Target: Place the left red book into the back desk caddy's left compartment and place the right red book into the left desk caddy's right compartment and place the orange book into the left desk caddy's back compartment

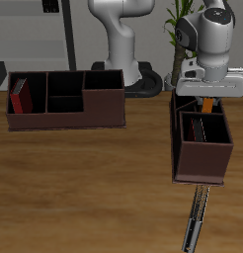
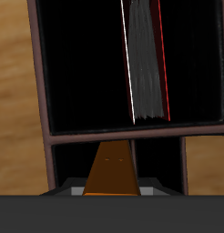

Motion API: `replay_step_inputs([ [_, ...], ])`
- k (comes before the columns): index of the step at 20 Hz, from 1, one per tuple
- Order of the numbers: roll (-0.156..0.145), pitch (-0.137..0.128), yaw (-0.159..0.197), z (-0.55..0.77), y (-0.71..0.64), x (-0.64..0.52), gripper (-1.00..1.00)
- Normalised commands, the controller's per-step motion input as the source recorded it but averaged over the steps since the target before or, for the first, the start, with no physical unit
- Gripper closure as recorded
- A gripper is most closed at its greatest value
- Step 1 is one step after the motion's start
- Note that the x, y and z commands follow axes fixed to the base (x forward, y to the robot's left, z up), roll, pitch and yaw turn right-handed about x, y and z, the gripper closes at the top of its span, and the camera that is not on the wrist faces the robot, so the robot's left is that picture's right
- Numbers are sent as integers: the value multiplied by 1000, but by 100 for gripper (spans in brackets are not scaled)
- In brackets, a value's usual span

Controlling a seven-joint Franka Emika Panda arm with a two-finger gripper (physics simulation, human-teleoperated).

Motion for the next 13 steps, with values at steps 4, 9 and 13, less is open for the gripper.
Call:
replay_step_inputs([
  [4,21,30,-28,-148,-43,5,-100],
  [9,31,1,5,57,-65,-99,-100],
  [13,19,-46,46,241,-184,-138,-100],
])
